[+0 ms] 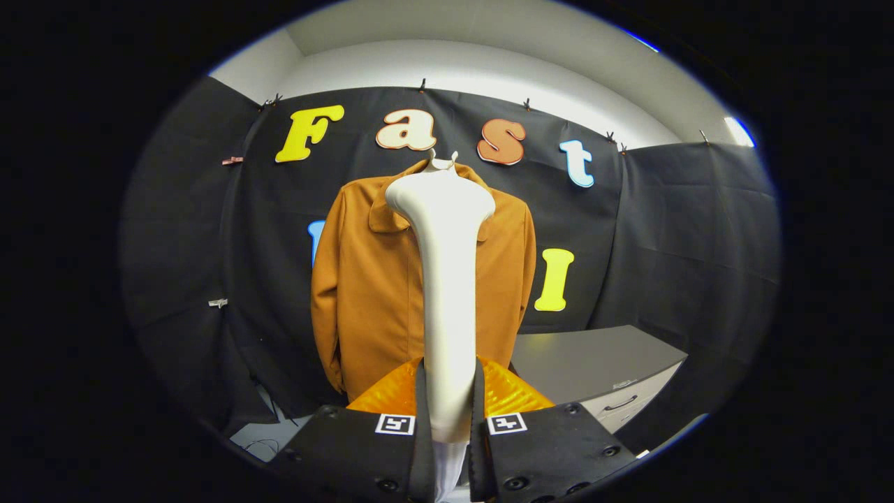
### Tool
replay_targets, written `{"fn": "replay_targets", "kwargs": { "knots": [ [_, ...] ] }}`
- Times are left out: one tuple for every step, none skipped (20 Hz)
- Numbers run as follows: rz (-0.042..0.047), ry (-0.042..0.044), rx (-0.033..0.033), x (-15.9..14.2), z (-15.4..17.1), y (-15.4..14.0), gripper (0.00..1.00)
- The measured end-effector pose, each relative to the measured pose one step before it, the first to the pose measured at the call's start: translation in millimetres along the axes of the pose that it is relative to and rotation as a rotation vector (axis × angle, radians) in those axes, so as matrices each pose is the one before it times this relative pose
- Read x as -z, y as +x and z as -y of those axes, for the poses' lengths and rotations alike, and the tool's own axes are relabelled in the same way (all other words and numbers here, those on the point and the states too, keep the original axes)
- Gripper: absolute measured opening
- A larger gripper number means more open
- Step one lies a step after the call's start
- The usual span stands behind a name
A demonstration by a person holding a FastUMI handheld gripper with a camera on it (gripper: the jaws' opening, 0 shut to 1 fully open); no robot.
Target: Iron the clothes twice with a garment steamer, once on the left side and once on the right side.
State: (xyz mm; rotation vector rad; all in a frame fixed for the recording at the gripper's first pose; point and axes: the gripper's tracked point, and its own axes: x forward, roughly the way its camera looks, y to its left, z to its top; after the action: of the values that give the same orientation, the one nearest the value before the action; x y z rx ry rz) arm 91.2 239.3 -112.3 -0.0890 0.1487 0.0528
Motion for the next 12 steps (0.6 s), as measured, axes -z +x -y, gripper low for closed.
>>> {"fn": "replay_targets", "kwargs": {
  "knots": [
    [0.00197, 0.0122, -0.00017, -3.6, 2.27, -4.91, 0.23],
    [0.00149, 0.00952, 0.00071, -4.23, 2.69, -5.1, 0.23],
    [0.00217, 0.00624, 0.00246, -4.33, 2.53, -4.03, 0.23],
    [0.00323, 0.00302, 0.00169, -4.39, 2.82, -3.66, 0.23],
    [0.00121, 0.00278, 0.00208, -3.58, 2.02, -3.73, 0.23],
    [-0.00028, 0.00392, 0.00233, -3.43, 2.49, -3.52, 0.23],
    [0.00131, 0.00541, 0.00071, -3.61, 2.31, -3.81, 0.23],
    [0.00279, 0.00432, 0.00113, -3.94, 1.7, -2.37, 0.23],
    [0.00028, 0.00211, 0.00078, -2.58, 0.85, -2.15, 0.23],
    [0.00333, 0.00104, -0.00056, -2.92, 1.03, -2.13, 0.23],
    [0.00347, -0.00027, -0.00057, -2.59, 0.31, -1.03, 0.23],
    [0.00588, -0.0024, 0.00079, -2.4, 1.27, -1.63, 0.23]
  ]
}}
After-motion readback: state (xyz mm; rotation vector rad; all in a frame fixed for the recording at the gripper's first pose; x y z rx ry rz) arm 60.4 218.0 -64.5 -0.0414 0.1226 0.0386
